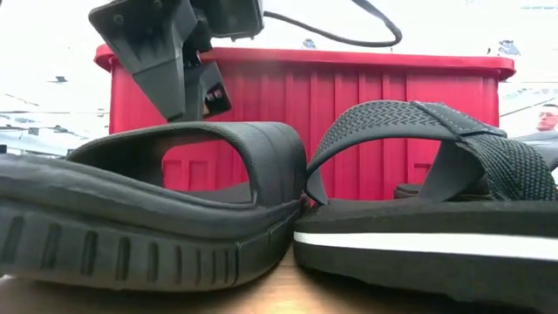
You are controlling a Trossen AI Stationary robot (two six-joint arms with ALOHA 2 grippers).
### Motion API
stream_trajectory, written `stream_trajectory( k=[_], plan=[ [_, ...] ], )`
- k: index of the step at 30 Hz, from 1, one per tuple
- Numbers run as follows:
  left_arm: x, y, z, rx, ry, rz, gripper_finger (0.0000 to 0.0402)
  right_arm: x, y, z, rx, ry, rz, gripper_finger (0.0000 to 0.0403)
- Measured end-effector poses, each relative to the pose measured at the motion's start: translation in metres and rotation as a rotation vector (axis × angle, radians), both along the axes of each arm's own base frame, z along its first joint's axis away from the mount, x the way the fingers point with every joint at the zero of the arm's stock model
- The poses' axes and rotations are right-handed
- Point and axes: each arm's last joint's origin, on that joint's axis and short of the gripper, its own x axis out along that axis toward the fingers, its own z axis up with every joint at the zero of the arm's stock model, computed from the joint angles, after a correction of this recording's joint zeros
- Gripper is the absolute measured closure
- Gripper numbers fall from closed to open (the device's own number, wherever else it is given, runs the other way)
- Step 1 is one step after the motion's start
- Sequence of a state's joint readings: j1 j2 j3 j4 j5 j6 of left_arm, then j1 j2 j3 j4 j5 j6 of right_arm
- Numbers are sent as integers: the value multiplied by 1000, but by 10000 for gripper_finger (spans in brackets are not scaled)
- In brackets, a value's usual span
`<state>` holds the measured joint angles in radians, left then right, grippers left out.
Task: Pick and place slides into bin
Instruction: Put the black slipper into the red organizer bin
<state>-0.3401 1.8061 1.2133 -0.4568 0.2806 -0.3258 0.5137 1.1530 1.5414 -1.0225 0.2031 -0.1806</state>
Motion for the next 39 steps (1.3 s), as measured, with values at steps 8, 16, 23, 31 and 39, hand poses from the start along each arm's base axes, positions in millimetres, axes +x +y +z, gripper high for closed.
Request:
stream_trajectory(
  k=[8, 16, 23, 31, 39],
  plan=[
    [3, 8, 0, 26, -21, 8, 289, 0, 0, 0, -17, -4, 13, 403],
    [5, 8, -7, -10, 3, -24, 289, 0, 0, 0, -17, -5, 13, 403],
    [8, 8, -13, -59, 27, -39, 289, 0, 0, 0, -19, -1, 13, 403],
    [6, 6, -12, -151, 64, -90, 289, 0, 0, -1, -22, 4, 13, 403],
    [5, 1, -12, -141, 68, -78, 289, 0, 0, -1, -22, 2, 12, 403]
  ],
)
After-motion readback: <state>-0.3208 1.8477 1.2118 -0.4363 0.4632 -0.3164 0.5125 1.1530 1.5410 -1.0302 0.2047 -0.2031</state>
